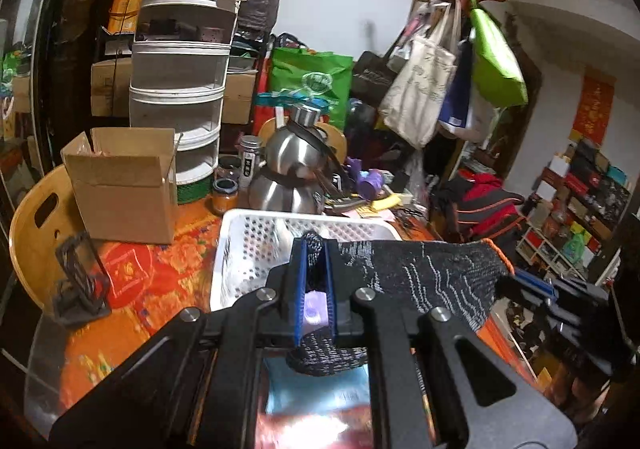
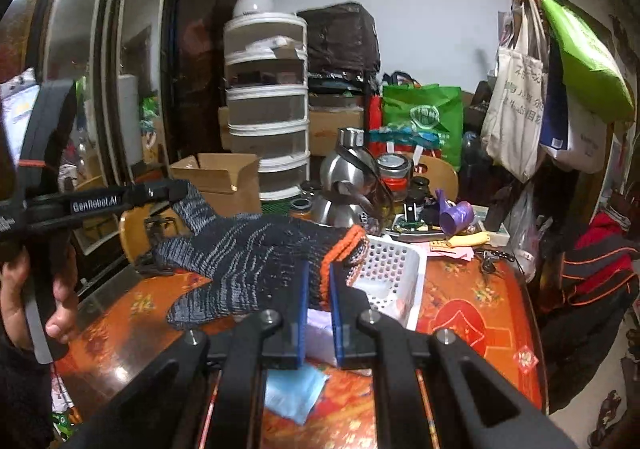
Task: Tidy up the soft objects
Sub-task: 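Lift the black glove with both tools and carry it into the basket, then open both tools to release the glove and withdraw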
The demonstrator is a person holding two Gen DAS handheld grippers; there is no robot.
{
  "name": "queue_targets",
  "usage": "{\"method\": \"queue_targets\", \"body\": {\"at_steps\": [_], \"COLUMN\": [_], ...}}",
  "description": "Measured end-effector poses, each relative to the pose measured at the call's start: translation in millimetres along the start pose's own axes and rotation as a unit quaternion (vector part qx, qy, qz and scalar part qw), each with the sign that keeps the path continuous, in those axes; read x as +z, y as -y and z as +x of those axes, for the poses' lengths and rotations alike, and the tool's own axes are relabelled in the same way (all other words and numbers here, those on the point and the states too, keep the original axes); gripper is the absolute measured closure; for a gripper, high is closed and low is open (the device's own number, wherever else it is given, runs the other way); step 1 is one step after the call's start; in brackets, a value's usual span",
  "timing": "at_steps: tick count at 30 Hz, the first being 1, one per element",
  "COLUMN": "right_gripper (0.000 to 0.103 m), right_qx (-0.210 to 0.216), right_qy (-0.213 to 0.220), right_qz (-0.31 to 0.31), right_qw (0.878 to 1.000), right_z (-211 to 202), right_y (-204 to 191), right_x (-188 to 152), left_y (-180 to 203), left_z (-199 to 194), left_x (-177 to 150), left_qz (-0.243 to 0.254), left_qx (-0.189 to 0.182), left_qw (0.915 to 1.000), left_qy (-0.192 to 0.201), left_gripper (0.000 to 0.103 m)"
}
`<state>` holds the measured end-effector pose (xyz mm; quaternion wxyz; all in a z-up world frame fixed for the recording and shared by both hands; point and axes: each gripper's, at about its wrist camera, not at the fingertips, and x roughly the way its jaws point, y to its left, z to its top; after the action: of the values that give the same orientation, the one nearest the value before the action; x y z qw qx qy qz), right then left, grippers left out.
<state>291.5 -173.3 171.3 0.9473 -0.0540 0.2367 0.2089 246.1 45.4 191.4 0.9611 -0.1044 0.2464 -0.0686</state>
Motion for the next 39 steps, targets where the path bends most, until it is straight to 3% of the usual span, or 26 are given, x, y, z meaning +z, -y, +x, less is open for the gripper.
{"method": "queue_targets", "body": {"at_steps": [5,11,19,28,29,30,32,33,34,37,39], "right_gripper": [0.095,0.095,0.095,0.095,0.090,0.087,0.047,0.038,0.031,0.031,0.031], "right_qx": [-0.028,-0.031,-0.028,-0.030,-0.036,-0.041,-0.048,-0.058,-0.065,-0.049,-0.040], "right_qy": [-0.030,-0.061,-0.101,-0.126,-0.124,-0.125,-0.130,-0.122,-0.110,-0.097,-0.096], "right_qz": [-0.002,0.026,0.036,0.032,0.032,0.034,0.042,0.042,0.043,0.070,0.086], "right_qw": [0.999,0.997,0.994,0.991,0.991,0.991,0.989,0.990,0.991,0.992,0.991], "right_z": [50,104,163,180,179,178,175,170,164,147,137], "right_y": [14,38,50,51,51,51,56,58,59,67,71], "right_x": [12,6,-26,-43,-43,-43,-45,-45,-45,-49,-55], "left_y": [3,0,-14,-36,-38,-39,-42,-42,-43,-41,-43], "left_z": [50,117,177,216,217,216,214,211,207,186,176], "left_x": [41,50,27,-18,-21,-23,-25,-25,-25,-23,-27], "left_qz": [0.003,0.003,-0.003,-0.007,-0.005,-0.006,-0.005,-0.002,0.003,0.016,0.014], "left_qx": [0.036,0.065,0.081,0.089,0.092,0.095,0.103,0.109,0.116,0.123,0.114], "left_qw": [0.9991,0.9964,0.9931,0.9885,0.9883,0.9881,0.9875,0.9869,0.9864,0.9889,0.9901], "left_qy": [-0.022,-0.053,-0.084,-0.122,-0.122,-0.121,-0.120,-0.118,-0.116,-0.081,-0.081], "left_gripper": [0.095,0.095,0.095,0.094,0.093,0.087,0.067,0.043,0.029,0.023,0.023]}}
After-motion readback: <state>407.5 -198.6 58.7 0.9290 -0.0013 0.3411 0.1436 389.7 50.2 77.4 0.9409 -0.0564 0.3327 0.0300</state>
